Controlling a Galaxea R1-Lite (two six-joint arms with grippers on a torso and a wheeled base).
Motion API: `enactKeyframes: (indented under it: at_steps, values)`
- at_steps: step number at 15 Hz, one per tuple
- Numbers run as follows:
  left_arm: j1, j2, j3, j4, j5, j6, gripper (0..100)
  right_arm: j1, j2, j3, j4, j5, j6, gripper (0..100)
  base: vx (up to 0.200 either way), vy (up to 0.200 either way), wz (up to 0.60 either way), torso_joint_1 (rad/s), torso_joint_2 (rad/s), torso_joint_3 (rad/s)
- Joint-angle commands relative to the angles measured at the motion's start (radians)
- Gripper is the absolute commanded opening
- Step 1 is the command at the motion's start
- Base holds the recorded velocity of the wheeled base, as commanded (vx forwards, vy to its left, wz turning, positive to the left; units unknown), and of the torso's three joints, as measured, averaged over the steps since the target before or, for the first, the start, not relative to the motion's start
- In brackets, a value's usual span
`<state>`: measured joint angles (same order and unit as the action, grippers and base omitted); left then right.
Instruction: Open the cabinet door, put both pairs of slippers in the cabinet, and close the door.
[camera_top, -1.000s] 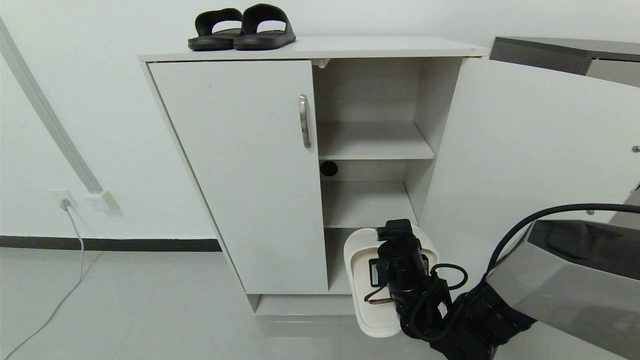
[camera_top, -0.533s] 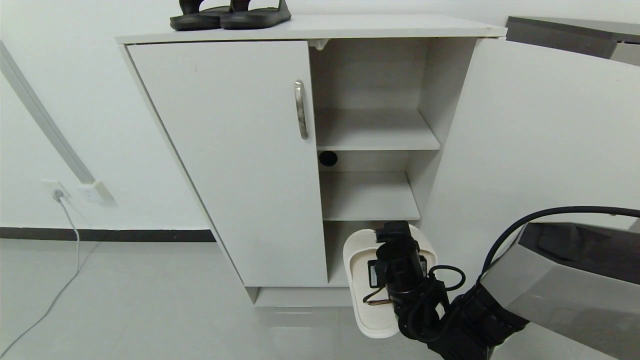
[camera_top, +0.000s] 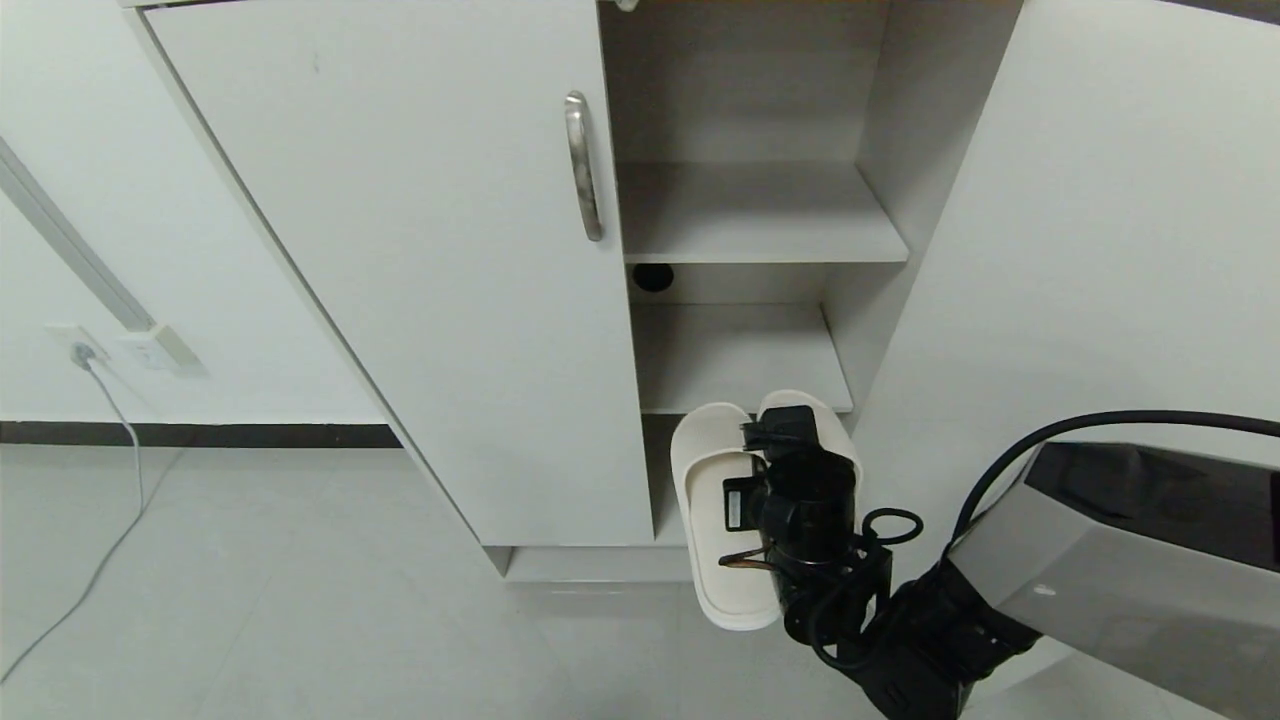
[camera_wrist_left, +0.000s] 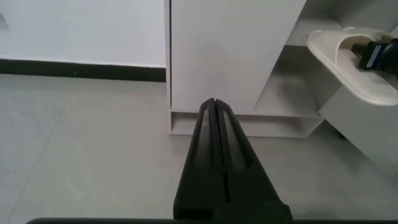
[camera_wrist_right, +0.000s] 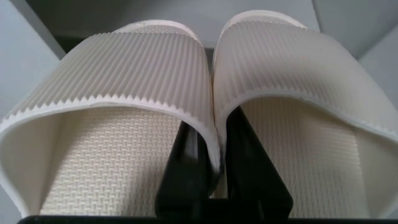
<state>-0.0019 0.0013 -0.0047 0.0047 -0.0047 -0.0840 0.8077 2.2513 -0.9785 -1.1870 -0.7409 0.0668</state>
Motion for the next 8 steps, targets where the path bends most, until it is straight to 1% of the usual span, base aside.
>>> enactKeyframes:
  at_steps: [1, 3, 4, 8]
  values:
    - [0.0, 0.0, 0.0, 0.0, 0.0, 0.0, 0, 0.001, 0.024, -0.02, -0.005, 0.001, -0.001, 0, 0.0, 0.0, 0.0, 0.007, 0.0, -0.203]
    - [0.0, 0.0, 0.0, 0.0, 0.0, 0.0, 0, 0.001, 0.017, -0.02, -0.043, 0.006, -0.018, 0, 0.0, 0.0, 0.0, 0.005, 0.0, -0.198]
    - [0.0, 0.0, 0.0, 0.0, 0.0, -0.002, 0, -0.001, 0.017, -0.014, -0.077, 0.015, -0.055, 0, 0.0, 0.0, 0.0, 0.007, 0.0, -0.134]
    - [-0.001, 0.0, 0.0, 0.0, 0.0, 0.0, 0, -0.01, 0.054, -0.008, -0.237, 0.029, -0.156, 0, 0.0, 0.0, 0.0, 0.002, 0.0, -0.015]
